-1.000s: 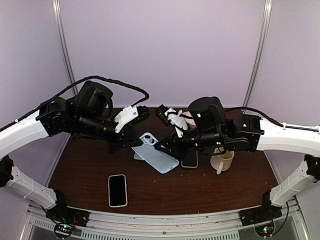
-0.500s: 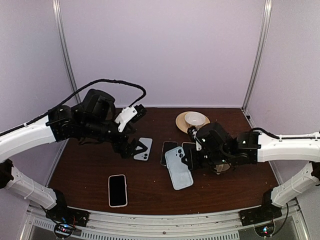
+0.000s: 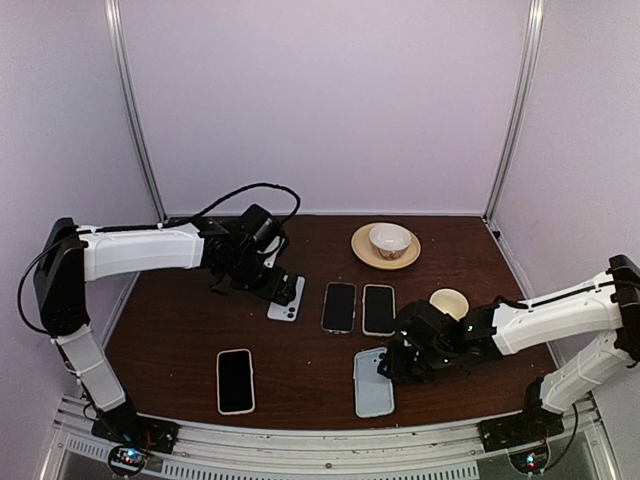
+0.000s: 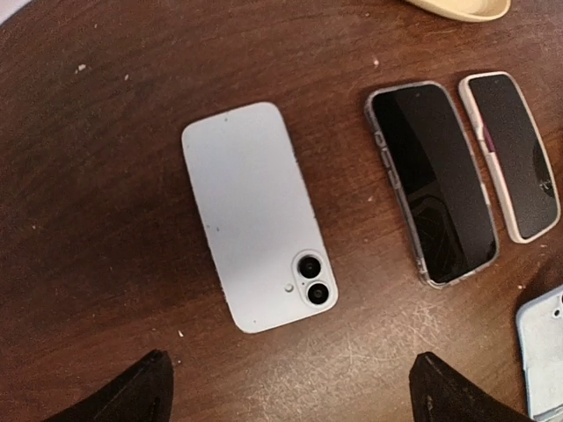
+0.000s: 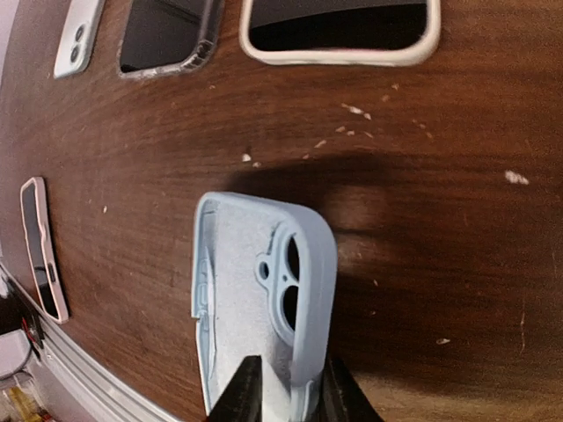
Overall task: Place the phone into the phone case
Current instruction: Place the phone case at the center of the board, then pick up the phone from the center of the board.
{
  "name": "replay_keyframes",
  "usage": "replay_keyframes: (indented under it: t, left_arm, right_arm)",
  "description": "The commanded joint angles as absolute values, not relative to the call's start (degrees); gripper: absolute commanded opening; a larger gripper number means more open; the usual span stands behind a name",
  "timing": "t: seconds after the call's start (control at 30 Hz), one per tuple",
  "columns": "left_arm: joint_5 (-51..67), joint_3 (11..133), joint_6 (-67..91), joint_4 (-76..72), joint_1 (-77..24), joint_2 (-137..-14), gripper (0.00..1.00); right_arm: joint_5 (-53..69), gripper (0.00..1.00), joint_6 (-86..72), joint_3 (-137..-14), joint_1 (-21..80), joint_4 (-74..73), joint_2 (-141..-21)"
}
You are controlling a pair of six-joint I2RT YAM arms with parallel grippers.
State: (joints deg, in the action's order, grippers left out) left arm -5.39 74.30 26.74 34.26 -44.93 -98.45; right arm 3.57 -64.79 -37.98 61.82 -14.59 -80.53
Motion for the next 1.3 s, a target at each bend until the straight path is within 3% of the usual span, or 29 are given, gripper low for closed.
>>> replay_keyframes:
  t: [0.0,0.1,0.4,1.0,1.27]
  left_arm:
    - [-8.04,77.23,31.16,33.99,-44.56,-102.41,0.98]
    - [-8.48,80.36,31.2,36.05,-44.52,-106.92,0.97]
    - [-10.83,87.56,31.31,38.3,-44.25,-117.64,0.98]
    - [-0.8,89.9,33.43,38.53,-41.75,-125.66,0.97]
    - [-0.07,89.14,31.28,38.56,-41.02,-125.92,0.75]
  right_arm:
    - [3.07,0.47,-66.68,-37.62,61.52,-16.89,-79.59]
    - [1.18,0.64,-64.55,-39.1,61.52,-22.57,-77.56]
    - [-1.1,0.94,-59.05,-46.22,61.7,-31.87,-78.57]
    - [-2.74,0.96,-56.01,-50.54,62.97,-34.98,-80.97]
    - [-3.86,0.96,-55.76,-50.89,63.04,-36.64,-79.47]
